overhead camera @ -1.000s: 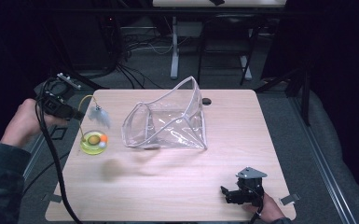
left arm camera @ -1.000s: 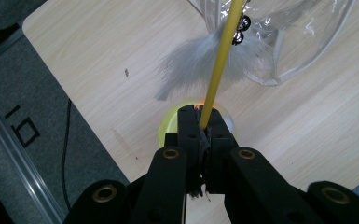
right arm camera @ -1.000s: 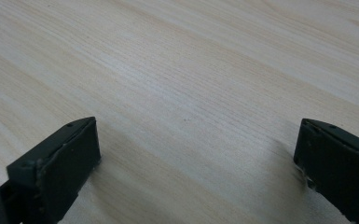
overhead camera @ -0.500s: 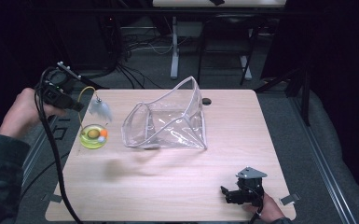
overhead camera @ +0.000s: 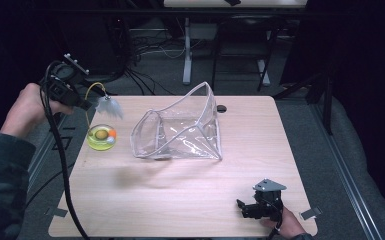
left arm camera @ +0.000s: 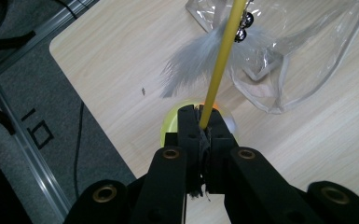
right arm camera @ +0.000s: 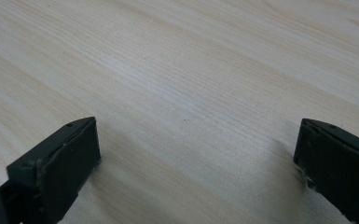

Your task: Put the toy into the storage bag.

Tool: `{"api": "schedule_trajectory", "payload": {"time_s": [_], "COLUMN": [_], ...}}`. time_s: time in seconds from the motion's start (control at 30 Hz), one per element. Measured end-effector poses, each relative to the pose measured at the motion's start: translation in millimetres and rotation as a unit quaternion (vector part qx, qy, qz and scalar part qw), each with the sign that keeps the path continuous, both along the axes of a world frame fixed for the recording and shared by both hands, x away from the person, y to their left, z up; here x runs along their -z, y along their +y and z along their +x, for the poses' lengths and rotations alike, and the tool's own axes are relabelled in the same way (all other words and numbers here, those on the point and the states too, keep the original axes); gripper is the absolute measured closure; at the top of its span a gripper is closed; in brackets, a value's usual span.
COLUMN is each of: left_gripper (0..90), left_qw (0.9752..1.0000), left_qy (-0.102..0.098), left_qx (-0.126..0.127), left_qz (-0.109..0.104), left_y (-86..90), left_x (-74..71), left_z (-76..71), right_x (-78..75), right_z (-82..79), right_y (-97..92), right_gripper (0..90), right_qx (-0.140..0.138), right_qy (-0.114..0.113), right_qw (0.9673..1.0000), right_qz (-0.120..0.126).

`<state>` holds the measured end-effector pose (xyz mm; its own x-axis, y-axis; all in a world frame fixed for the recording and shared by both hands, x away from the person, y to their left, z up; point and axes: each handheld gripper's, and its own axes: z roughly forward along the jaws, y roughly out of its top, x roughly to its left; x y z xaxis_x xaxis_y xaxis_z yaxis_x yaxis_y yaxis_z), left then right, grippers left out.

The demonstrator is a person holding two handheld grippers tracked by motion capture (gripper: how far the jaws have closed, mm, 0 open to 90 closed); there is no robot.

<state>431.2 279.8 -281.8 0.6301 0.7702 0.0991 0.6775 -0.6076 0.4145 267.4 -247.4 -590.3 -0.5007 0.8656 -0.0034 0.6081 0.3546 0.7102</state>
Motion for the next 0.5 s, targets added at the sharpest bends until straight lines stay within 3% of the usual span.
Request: {"api": "schedule_trajectory", "payload": {"time_s": [0.37,0.5], "left_gripper": [88.2,88.2], "left_qw": [1.0,0.9999], "left_qy": [0.001,0.0], "left_qx": [-0.002,-0.005], "left_qz": [0.002,-0.01], "left_y": [-2.5,-2.6], "left_x": [-7.0,-10.6], "left_z": [7.4,11.6], "right_x": [-0.1,0.0], "right_z": [0.0,0.0], "right_y": [-0.2,0.0], "right_gripper": [0.0,0.0], "right_qx": [-0.001,0.0], "right_qy": [0.001,0.0], "right_qw": [1.0,1.0], "right_qz": [0.0,0.0]}}
